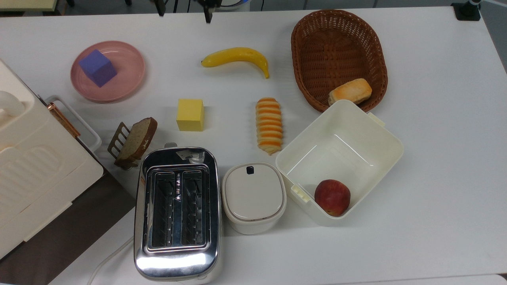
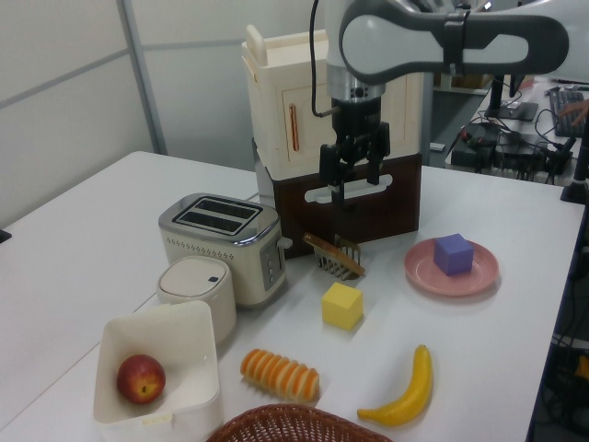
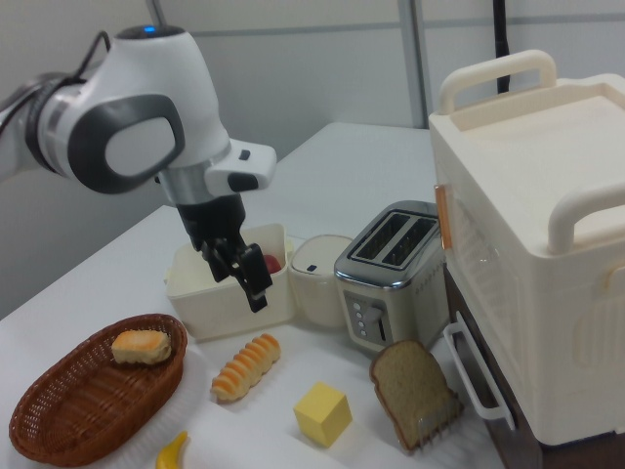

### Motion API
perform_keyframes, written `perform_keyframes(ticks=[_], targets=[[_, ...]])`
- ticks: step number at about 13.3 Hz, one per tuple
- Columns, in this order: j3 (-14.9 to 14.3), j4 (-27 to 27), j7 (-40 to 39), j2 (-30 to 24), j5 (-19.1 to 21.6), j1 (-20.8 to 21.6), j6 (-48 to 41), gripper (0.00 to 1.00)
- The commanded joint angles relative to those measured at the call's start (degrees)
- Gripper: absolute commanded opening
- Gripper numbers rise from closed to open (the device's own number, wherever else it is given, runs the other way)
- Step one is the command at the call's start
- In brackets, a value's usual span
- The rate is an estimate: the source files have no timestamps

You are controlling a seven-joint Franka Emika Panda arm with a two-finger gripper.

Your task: Put the purple cube on a plate

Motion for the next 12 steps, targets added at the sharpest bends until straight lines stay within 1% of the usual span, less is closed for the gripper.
perform_keyframes(ticks=[1, 3, 5, 7, 12], targets=[[-1.2, -4.9, -0.3, -1.8, 1.2, 1.1, 6.4, 1.0], [-1.2, -6.8, -0.7, -2.8, 1.1, 1.0, 6.6, 1.0], [-1.3, -7.6, -1.0, -2.9, 0.6, 1.3, 6.8, 1.0], [-1.3, -9.2, -1.1, -2.9, -0.5, 1.5, 8.5, 1.0], [-1.8, -9.1, -1.1, -2.7, -1.9, 1.5, 8.3, 1.0]])
